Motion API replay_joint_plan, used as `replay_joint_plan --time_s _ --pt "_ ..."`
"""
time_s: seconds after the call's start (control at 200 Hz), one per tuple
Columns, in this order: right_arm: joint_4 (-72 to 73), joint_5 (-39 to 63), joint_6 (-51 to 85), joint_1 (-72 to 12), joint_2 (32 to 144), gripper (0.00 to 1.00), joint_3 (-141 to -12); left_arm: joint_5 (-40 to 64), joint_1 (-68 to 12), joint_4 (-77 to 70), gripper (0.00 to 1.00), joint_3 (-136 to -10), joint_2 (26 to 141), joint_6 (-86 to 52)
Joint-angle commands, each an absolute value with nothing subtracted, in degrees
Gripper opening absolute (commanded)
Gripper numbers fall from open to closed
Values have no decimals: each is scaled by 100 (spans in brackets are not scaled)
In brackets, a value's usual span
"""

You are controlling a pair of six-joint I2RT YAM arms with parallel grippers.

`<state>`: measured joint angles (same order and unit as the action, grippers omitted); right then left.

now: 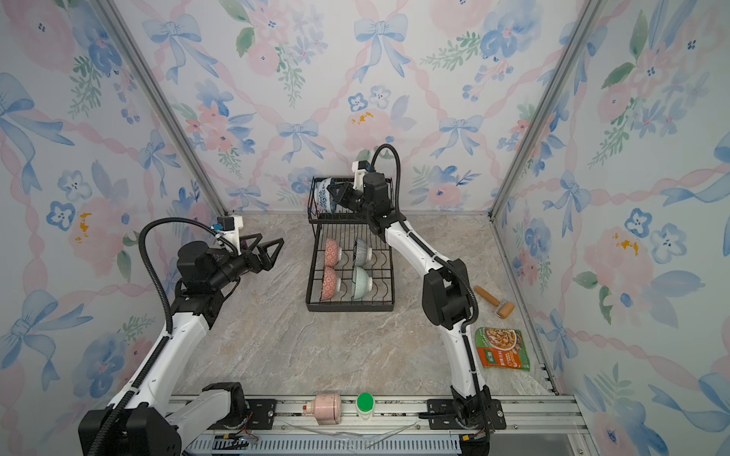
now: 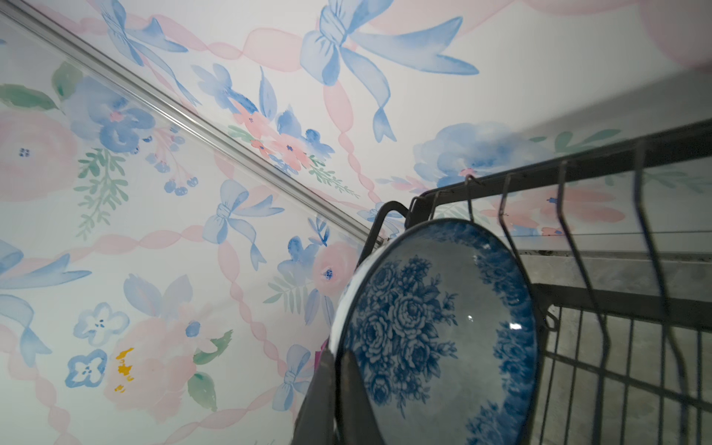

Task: Load bowls into a dish rack
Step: Pick up the bowl from the dish rack.

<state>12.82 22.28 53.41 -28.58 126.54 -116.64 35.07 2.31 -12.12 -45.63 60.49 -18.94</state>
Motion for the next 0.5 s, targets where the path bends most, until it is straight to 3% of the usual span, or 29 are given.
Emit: replay_joint_plan --time_s 0.0,0.495 --pt "2811 2127 6010 -2690 12302 0 -11373 3630 264 -1327 98 -4527 6047 -1995" --pt "3282 2587 7013 -2829 13092 0 -12085 3630 266 -1336 98 -4543 6091 -2004"
